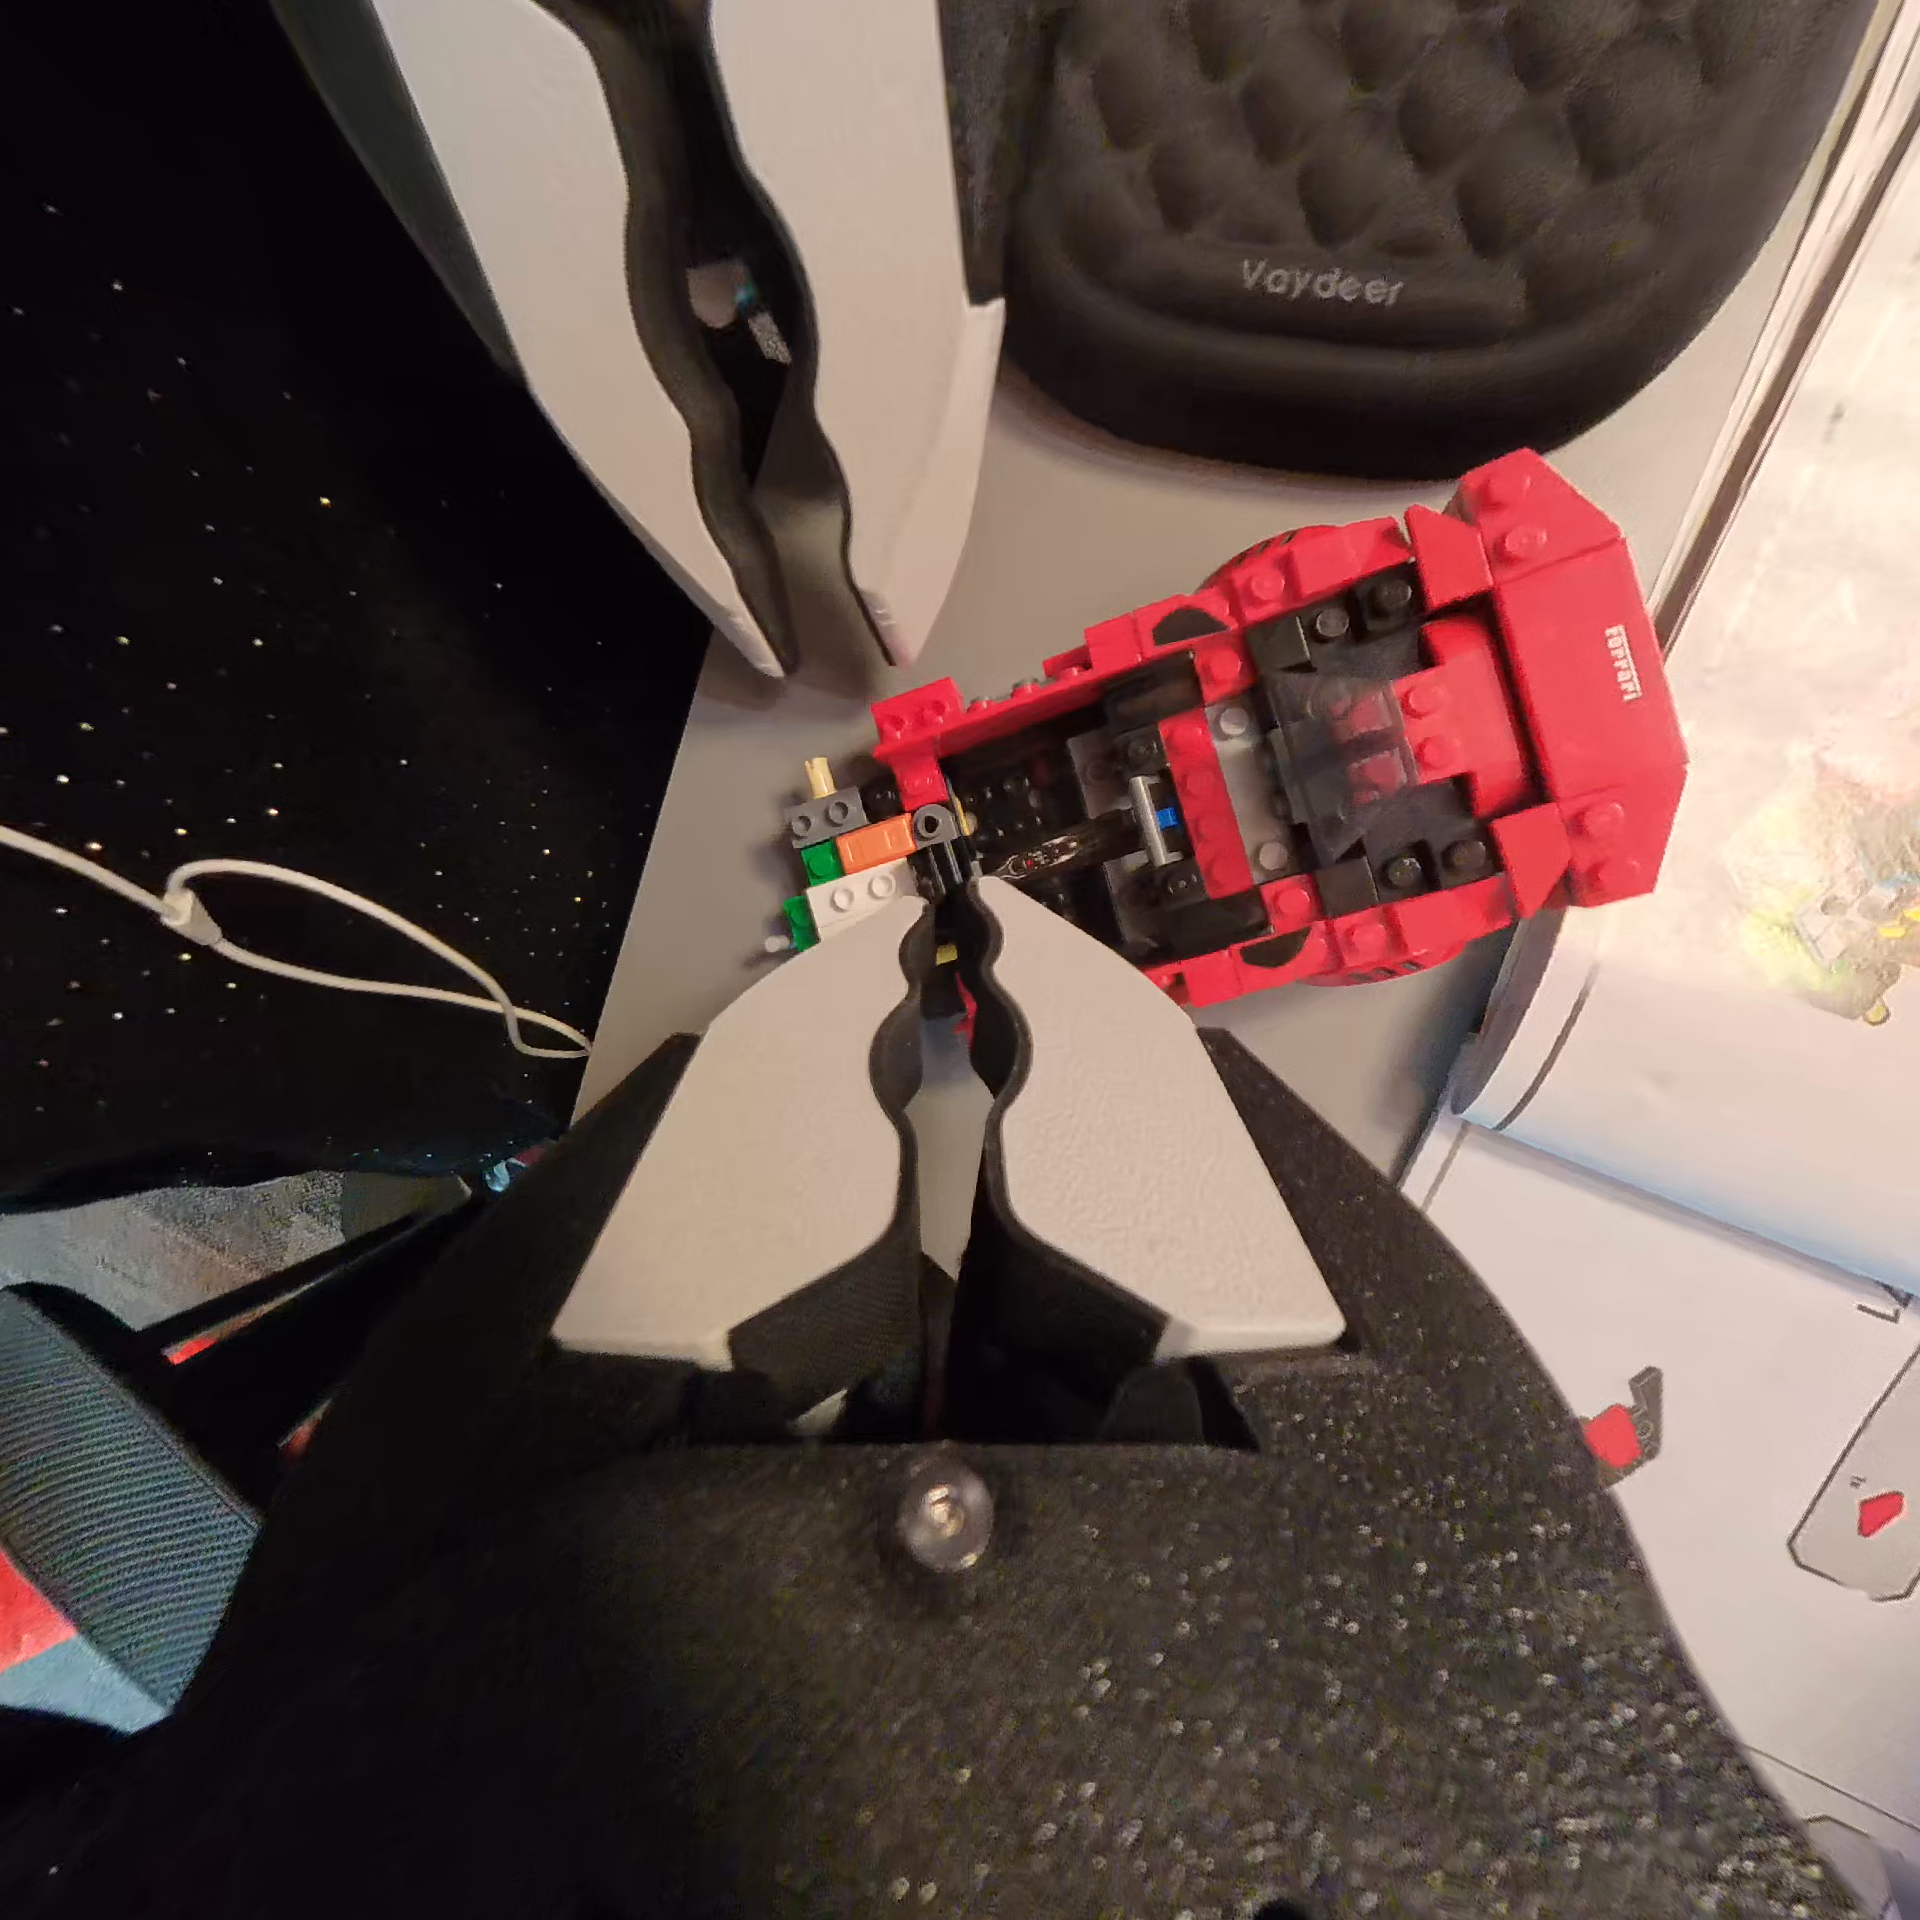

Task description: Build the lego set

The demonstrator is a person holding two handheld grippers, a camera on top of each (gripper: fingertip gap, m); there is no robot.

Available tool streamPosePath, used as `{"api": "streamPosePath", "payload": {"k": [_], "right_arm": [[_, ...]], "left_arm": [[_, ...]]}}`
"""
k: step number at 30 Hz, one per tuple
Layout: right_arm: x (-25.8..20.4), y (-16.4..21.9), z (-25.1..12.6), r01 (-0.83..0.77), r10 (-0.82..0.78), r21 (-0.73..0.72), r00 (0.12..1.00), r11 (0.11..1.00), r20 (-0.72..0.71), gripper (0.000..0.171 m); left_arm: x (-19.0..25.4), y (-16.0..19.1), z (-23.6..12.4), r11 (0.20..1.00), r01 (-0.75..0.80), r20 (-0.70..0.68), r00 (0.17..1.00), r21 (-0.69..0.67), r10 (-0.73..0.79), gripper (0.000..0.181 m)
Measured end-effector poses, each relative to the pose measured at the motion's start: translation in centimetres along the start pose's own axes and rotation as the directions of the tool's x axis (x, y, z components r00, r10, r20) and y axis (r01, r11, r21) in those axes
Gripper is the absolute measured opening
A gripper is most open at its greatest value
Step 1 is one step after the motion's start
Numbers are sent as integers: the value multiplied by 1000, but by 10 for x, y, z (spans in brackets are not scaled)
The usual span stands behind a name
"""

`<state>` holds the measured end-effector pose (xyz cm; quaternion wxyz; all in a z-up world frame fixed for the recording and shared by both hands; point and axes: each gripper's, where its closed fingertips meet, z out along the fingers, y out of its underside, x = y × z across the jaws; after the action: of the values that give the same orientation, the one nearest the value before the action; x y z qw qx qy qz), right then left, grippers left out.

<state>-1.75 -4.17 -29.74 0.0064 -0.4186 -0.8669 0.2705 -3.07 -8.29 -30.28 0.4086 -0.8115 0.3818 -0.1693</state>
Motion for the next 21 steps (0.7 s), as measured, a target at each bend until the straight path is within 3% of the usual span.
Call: {"api": "streamPosePath", "payload": {"k": [8, 11, 14, 21], "right_arm": [[0, -3, -9, -24, 27, 123, 999, 992, -21, 1], [-3, -6, -10, 1, 3, 134, 1000, 991, -26, 12], [0, -5, -6, 38, -34, 73, 998, 997, -47, 21], [1, 2, 6, 75, -74, -43, 997, 996, 32, 13]], "left_arm": [[23, -1, 17, 998, -27, -69, 997, -49, 24, 24], [27, -4, 22, 998, -33, -75, 997, -51, 29, 24], [28, -5, 24, 998, -29, -69, 997, -48, 25, 23], [28, -6, 25, 999, -24, -56, 998, -42, 22, 24]]}}
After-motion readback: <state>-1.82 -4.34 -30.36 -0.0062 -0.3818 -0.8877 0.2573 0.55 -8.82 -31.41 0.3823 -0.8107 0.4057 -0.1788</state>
